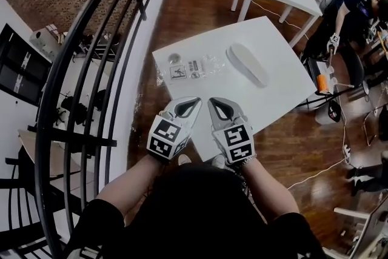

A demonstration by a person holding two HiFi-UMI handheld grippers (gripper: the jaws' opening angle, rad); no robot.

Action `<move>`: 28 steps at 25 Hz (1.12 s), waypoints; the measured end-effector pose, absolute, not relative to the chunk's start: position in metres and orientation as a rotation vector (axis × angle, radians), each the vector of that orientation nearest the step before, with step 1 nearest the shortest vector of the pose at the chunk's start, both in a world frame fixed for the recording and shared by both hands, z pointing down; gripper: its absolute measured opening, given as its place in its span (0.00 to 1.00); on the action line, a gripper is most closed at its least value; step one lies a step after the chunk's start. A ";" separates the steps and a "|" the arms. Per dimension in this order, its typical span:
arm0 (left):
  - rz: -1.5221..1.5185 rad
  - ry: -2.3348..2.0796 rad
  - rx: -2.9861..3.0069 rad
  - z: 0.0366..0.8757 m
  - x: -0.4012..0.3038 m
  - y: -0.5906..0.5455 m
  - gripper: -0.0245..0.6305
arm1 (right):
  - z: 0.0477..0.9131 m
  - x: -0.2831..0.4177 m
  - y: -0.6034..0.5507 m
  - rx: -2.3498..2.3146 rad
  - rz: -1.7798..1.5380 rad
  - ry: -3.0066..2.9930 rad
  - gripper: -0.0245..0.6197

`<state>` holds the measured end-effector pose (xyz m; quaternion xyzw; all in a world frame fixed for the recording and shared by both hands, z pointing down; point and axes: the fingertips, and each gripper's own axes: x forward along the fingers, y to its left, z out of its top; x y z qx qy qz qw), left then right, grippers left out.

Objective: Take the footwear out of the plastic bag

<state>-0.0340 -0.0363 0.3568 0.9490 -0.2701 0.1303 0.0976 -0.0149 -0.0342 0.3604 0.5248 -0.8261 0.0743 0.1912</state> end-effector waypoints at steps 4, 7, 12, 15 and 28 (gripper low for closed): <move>0.393 -0.834 2.833 0.348 -0.021 -0.037 0.06 | 0.353 -0.005 -0.033 1.476 0.188 -2.333 0.03; 0.389 -0.867 2.825 0.344 -0.012 -0.040 0.06 | 0.347 0.002 -0.036 1.477 0.166 -2.354 0.03; 0.403 -0.913 2.818 0.344 0.000 -0.038 0.06 | 0.346 0.007 -0.034 1.434 0.149 -2.388 0.03; 0.401 -0.942 2.811 0.341 0.004 -0.039 0.06 | 0.343 0.010 -0.034 1.412 0.135 -2.402 0.03; 0.414 -0.999 2.793 0.342 0.011 -0.036 0.06 | 0.342 0.020 -0.032 1.376 0.122 -2.416 0.03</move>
